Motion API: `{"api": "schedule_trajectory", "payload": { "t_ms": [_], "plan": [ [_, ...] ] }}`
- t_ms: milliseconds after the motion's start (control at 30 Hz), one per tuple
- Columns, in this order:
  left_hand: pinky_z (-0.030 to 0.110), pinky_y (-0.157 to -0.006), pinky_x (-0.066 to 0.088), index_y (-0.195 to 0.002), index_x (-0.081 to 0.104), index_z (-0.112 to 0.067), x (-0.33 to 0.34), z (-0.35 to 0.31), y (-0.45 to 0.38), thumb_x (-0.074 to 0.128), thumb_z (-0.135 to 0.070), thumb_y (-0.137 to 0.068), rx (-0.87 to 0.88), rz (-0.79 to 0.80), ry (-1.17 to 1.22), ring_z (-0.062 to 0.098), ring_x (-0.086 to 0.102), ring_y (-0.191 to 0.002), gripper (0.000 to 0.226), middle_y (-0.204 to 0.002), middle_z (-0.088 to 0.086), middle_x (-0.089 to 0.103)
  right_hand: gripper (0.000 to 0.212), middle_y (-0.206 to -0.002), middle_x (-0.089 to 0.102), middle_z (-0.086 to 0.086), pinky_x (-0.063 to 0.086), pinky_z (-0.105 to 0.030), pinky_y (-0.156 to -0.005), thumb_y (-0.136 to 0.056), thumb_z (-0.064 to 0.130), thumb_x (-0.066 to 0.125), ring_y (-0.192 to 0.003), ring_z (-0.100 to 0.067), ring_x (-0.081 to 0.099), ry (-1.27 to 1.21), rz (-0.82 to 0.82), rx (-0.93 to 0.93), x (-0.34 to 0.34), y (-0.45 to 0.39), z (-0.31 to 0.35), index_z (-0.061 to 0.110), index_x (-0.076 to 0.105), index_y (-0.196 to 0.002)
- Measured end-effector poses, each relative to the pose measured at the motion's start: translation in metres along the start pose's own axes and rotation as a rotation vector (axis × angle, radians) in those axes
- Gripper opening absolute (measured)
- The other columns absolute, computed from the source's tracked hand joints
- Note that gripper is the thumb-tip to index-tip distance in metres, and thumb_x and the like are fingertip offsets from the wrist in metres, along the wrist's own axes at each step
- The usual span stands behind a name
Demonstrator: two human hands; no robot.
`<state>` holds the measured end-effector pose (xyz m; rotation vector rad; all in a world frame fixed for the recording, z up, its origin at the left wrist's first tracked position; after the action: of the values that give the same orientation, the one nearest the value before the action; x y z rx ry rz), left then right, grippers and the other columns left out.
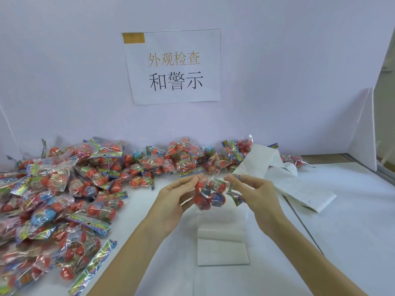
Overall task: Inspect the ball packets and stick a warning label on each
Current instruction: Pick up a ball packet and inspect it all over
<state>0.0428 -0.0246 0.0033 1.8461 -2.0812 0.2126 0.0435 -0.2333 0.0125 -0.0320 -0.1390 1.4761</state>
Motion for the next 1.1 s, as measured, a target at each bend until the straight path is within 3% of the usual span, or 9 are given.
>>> {"api": "schedule_trajectory", "payload": {
  "t_ms": [133,233,300,400,567,733,900,1000,1100],
  "plan": [
    [0.025,-0.074,0.060,-0.097,0.084,-0.017,-0.002,0.003,-0.001,0.082,-0.026,-0.080,-0.041,-0.018,0.063,0.015,0.074,-0.084,0.019,-0.105,0.004,0.079,0.028,-0.092,0.075,-0.023,0.062,-0.040,-0.091,-0.082,0.036,0.083,-0.077,-0.021,0.069,-0.083,-0.062,0.010,-0.004,0.001,-0.002,0.008,0.082,-0.083],
    [0.022,-0.069,0.059,-0.097,0.085,-0.014,0.000,0.003,-0.002,0.081,-0.023,-0.079,0.007,-0.041,0.111,0.015,0.075,-0.081,0.020,-0.106,0.007,0.080,0.021,-0.082,0.074,-0.007,0.062,-0.042,-0.083,-0.093,0.038,0.075,-0.074,-0.015,0.069,0.018,-0.062,-0.067,0.001,0.002,0.000,0.017,0.077,-0.091],
    [0.021,-0.069,0.059,-0.095,0.086,-0.014,-0.004,0.001,-0.002,0.081,-0.022,-0.077,0.058,-0.094,0.146,0.013,0.075,-0.080,0.020,-0.103,0.008,0.080,0.033,-0.084,0.076,0.000,0.062,-0.036,-0.070,-0.091,0.050,0.071,-0.077,-0.017,0.071,0.014,0.055,-0.006,0.009,0.002,-0.004,0.022,0.067,-0.108],
    [0.018,-0.078,0.058,-0.098,0.085,-0.015,-0.011,-0.004,-0.003,0.079,-0.024,-0.079,0.151,-0.131,0.167,0.011,0.074,-0.090,0.023,-0.105,0.004,0.080,0.051,-0.075,0.072,-0.004,0.054,-0.029,-0.062,-0.083,0.055,0.073,-0.066,-0.020,0.066,0.076,0.218,0.087,0.022,0.006,-0.010,0.016,0.065,-0.115],
    [0.022,-0.102,0.053,-0.131,0.071,-0.007,0.008,-0.006,-0.003,0.074,-0.030,-0.090,0.129,0.073,0.089,0.012,0.071,-0.115,0.047,-0.126,0.004,0.075,0.036,-0.065,0.060,-0.006,0.048,-0.031,-0.060,-0.097,0.029,0.073,-0.059,-0.020,0.054,-0.023,0.111,0.012,0.011,0.000,-0.006,0.000,0.059,-0.115],
    [0.027,-0.092,0.059,-0.137,0.065,-0.026,0.014,0.007,-0.001,0.073,-0.007,-0.091,0.081,0.162,0.015,0.030,0.075,-0.103,0.051,-0.100,0.011,0.077,0.028,-0.070,0.061,-0.005,0.053,-0.031,-0.065,-0.099,0.026,0.069,-0.062,-0.020,0.059,-0.151,0.124,0.067,0.004,-0.003,-0.006,0.000,0.063,-0.108],
    [0.023,-0.079,0.060,-0.125,0.068,-0.017,0.005,0.004,-0.004,0.078,-0.004,-0.076,0.096,0.061,0.067,0.029,0.078,-0.088,0.052,-0.080,0.012,0.072,0.033,-0.073,0.065,-0.006,0.054,-0.022,-0.065,-0.085,0.034,0.076,-0.063,-0.014,0.056,-0.196,0.134,0.086,0.002,-0.003,-0.002,0.006,0.068,-0.099],
    [0.025,-0.076,0.061,-0.121,0.069,-0.020,0.001,0.000,-0.005,0.087,-0.012,-0.071,0.071,0.081,0.013,0.031,0.077,-0.085,0.054,-0.087,0.012,0.076,0.026,-0.071,0.062,-0.006,0.051,-0.025,-0.064,-0.088,0.031,0.077,-0.064,-0.015,0.052,-0.173,0.091,0.046,-0.001,-0.004,-0.001,0.009,0.069,-0.099],
    [0.030,-0.079,0.061,-0.119,0.074,-0.019,0.000,-0.002,-0.004,0.090,-0.032,-0.081,0.065,0.128,-0.161,0.027,0.075,-0.089,0.043,-0.109,0.014,0.077,0.011,-0.069,0.054,-0.004,0.047,-0.022,-0.059,-0.084,0.027,0.079,-0.062,-0.014,0.048,-0.279,0.203,0.098,0.005,-0.003,0.003,0.018,0.073,-0.088]
  ]
}}
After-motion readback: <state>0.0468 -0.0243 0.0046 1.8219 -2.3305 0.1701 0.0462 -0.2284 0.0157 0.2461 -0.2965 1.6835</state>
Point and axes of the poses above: each hand's wrist, its own y-axis away from the middle knuckle, its own x-axis out of the palm, z = x × y, the point moved 7 cm from there along -y, towards the middle knuckle
